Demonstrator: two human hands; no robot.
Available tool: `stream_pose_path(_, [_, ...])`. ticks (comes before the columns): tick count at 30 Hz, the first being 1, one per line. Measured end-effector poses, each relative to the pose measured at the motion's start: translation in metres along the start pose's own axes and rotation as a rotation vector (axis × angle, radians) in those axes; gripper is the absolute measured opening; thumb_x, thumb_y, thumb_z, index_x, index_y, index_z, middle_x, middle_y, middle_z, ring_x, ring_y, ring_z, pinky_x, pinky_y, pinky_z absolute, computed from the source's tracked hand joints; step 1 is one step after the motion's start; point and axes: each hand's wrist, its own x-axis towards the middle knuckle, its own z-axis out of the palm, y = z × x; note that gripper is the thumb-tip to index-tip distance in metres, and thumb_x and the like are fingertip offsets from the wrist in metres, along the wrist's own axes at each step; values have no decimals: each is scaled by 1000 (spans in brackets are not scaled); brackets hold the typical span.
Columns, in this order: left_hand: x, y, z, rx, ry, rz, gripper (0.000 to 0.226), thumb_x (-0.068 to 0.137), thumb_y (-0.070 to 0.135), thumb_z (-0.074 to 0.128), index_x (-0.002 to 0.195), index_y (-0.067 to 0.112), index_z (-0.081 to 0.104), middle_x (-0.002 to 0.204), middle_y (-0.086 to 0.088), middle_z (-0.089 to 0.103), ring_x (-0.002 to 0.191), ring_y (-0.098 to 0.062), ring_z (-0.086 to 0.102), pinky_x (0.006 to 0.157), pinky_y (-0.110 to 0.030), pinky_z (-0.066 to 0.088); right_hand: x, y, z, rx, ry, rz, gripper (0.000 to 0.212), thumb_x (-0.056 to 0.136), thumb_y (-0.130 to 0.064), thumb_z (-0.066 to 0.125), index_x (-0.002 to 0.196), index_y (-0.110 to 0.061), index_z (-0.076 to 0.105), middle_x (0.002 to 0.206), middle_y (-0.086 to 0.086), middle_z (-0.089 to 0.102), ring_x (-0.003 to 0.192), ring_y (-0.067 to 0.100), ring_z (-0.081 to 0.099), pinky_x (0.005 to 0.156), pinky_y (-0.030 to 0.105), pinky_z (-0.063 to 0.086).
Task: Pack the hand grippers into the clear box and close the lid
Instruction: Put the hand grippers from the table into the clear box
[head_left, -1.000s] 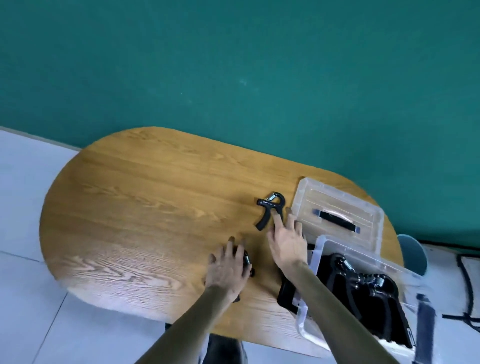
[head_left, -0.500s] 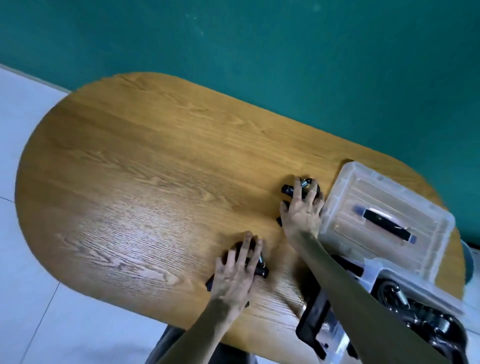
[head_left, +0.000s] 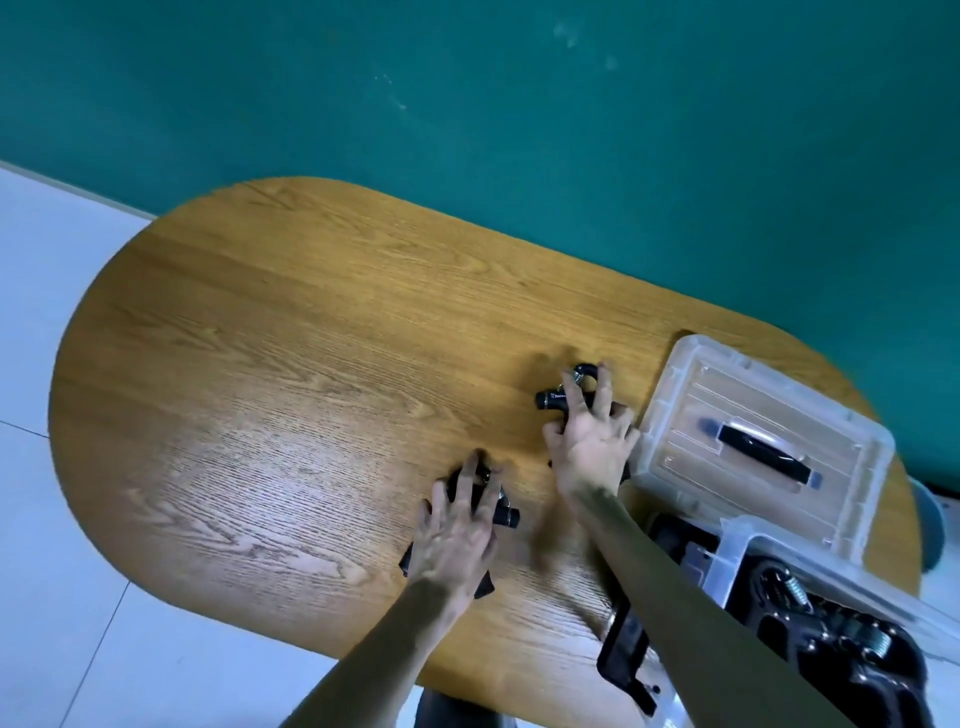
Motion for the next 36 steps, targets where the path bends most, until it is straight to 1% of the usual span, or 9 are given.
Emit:
stream_pose_path(3, [-8,-4,-14,-74,45,-69,84,106,35,42,156,35,-25,167,-2,-22,153,-40,1,124,-54,11,-20,-12,-13,-76,44,-61,71,95,-33,52,155,-36,16,166,7,-5,127,41,34,103,52,33])
stream_pose_path(7, [-18,-8,-43,-148,189,-132,80,101,44,44,161,35,-7,170,-2,1,147,-40,20,114,-55,36,-55,-21,-39,-116,133,-105,73,88,-25,57,154,-32,25,165,13,4,104,32,43,86,46,41])
stream_pose_path(10, [-37,-4,-76,-128,224,-122,76,101,47,44,162,34,0,169,-2,6,144,-34,22,114,-49,35,-88,-27,-57,-119,195,-118,73,85,-22,62,152,-29,33,165,15,10,100,33,44,81,47,42])
stream_pose_path(12, [-54,4,-99,-79,256,-89,76,99,45,48,161,34,6,167,-1,9,140,-29,25,111,-42,37,-112,-28,-71,-114,220,-103,73,87,-23,63,152,-30,32,165,13,9,106,35,43,84,48,41])
stream_pose_path(16, [-85,26,-132,-71,369,-21,70,95,42,58,157,30,28,162,-4,21,136,-28,31,106,-40,44,-160,-25,-96,-59,287,-44,72,80,-20,68,147,-29,42,163,12,19,101,34,43,80,48,42])
stream_pose_path(21, [-123,69,-140,-39,456,92,74,93,43,60,158,33,27,163,1,23,129,-26,33,101,-39,47,-217,1,-121,2,365,49,73,69,-19,76,138,-29,56,159,8,33,99,41,51,78,50,47])
stream_pose_path(25, [-145,116,-131,-29,472,198,74,92,41,61,158,33,28,163,-1,25,130,-25,32,98,-36,48,-250,41,-139,-4,428,135,72,66,-20,78,134,-30,58,155,9,39,88,37,52,72,47,47])
stream_pose_path(32, [-159,203,-89,12,400,321,75,90,41,62,157,35,30,161,-1,28,130,-26,34,97,-37,49,-285,132,-144,-4,433,267,76,64,-21,83,135,-29,57,156,10,39,94,42,55,72,48,48])
stream_pose_path(36, [-150,245,-61,54,358,349,73,89,40,61,156,34,31,162,1,25,139,-29,28,103,-40,47,-291,184,-140,18,424,321,77,63,-19,83,135,-27,58,155,10,39,90,40,55,73,48,48])
